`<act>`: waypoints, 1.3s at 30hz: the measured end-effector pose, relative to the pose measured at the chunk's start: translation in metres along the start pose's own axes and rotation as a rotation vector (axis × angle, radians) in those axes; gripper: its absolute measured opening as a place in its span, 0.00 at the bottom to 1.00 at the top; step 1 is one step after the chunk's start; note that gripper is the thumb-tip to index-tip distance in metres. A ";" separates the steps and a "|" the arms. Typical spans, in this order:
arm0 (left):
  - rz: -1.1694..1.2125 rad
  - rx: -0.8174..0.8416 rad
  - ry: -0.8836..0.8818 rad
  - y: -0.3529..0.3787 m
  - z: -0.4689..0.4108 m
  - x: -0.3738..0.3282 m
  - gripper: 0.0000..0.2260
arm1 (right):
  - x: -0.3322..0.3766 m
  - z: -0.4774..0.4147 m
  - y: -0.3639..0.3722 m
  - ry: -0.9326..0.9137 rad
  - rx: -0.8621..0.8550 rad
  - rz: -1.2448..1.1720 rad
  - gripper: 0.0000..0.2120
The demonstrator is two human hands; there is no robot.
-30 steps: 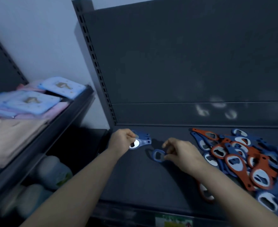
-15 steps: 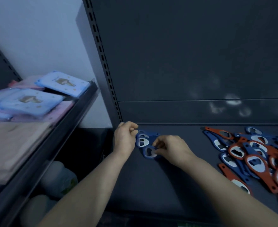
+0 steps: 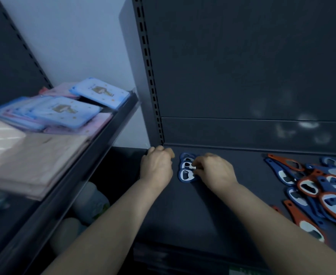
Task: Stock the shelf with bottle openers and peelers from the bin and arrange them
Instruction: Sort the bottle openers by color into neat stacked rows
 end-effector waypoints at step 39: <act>0.065 0.266 0.125 0.043 0.019 -0.289 0.11 | -0.217 0.156 -0.141 0.164 -0.100 0.104 0.23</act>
Point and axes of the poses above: each hand's wrist, its own z-axis away from the middle knuckle, its own y-axis out of the palm, x = y × z, the point moved 7 cm from there along -z, towards the middle knuckle, and after that the axes turned 7 degrees about -z, right-handed, at the moved point
